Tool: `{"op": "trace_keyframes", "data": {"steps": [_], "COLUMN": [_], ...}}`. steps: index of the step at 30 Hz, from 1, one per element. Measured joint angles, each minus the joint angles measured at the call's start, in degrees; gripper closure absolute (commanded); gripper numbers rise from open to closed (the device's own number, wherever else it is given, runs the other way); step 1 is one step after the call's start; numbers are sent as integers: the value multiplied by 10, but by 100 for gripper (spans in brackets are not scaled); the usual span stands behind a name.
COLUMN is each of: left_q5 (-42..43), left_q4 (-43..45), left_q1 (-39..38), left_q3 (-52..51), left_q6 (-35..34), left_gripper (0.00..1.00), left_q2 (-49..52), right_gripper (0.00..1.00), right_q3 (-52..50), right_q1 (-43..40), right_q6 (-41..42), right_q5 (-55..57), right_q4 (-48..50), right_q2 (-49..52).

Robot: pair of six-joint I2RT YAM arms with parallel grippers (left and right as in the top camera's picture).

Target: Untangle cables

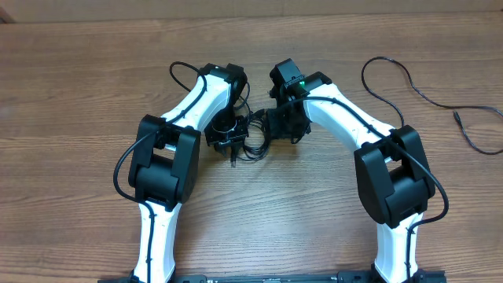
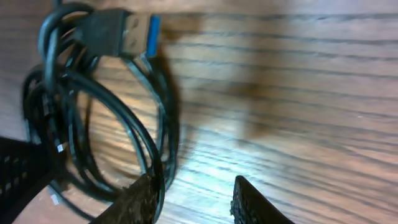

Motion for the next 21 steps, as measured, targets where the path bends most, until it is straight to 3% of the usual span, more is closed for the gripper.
{"op": "trace_keyframes", "data": {"steps": [15,21], "left_q5": [0,0], "left_q4": [8,14], "left_q1": [0,0], "left_q3": [0,0], "left_q6": [0,16], "left_gripper": [70,77], "left_q2": [-1,-2], "right_gripper": [60,57], "right_q3": [0,0], "right_q1": [0,0], "right_q6": [-2,-13], "right_q5": [28,3], "right_q4": [4,11], "right_q2": [0,0]}}
